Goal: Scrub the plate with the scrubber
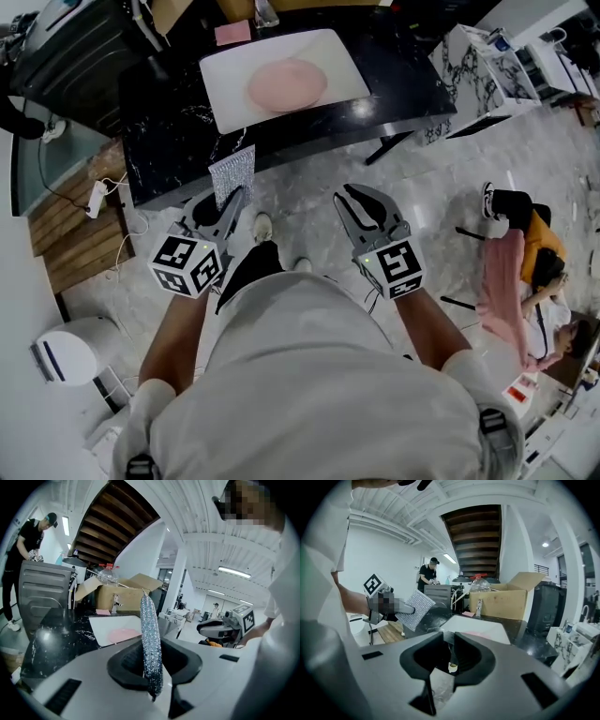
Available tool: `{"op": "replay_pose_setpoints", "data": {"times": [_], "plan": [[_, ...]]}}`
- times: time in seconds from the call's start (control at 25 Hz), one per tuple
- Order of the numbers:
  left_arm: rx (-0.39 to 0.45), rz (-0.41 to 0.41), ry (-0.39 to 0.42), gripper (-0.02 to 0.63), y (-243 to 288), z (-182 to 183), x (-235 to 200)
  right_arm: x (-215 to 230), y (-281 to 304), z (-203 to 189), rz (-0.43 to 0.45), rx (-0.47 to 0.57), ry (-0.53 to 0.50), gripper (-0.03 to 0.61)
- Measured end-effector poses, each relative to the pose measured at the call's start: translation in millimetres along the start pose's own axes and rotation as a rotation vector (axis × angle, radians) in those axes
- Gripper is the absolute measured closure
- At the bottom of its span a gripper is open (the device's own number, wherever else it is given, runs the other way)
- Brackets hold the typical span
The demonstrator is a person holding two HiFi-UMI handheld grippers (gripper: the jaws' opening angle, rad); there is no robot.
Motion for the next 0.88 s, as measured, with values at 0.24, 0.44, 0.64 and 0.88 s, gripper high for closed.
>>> {"op": "replay_pose_setpoints", "data": {"times": [0.24, 0.44, 0.64, 0.88], "plan": [[-0.014, 0.019, -0.007, 0.545, -25, -25, 27, -16, -31, -13, 0.009, 0.011, -0.001, 0.514], [-0.01, 0.029, -0.001, 0.545, -33, -34, 45, -23, -49, -20, 0.01, 0.031, -0.011, 0.549], [-0.006, 0.03, -0.001, 0.545, -37, -38, 57, -28, -61, -23, 0.011, 0.04, -0.031, 0.574], [-0.002, 0.023, 0.001, 0.545, -40, -38, 69, -34, -70, -25, 0.023, 0.035, -0.037, 0.575]]}}
Point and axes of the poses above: the fingertips, and each gripper's own axes: y forward along the fingers, x to its right, z out of its top, the point moved 4 cm from there along -y, backward along the fingers, and after that the axes turned 7 degrees about z, right-handed, at the moved point
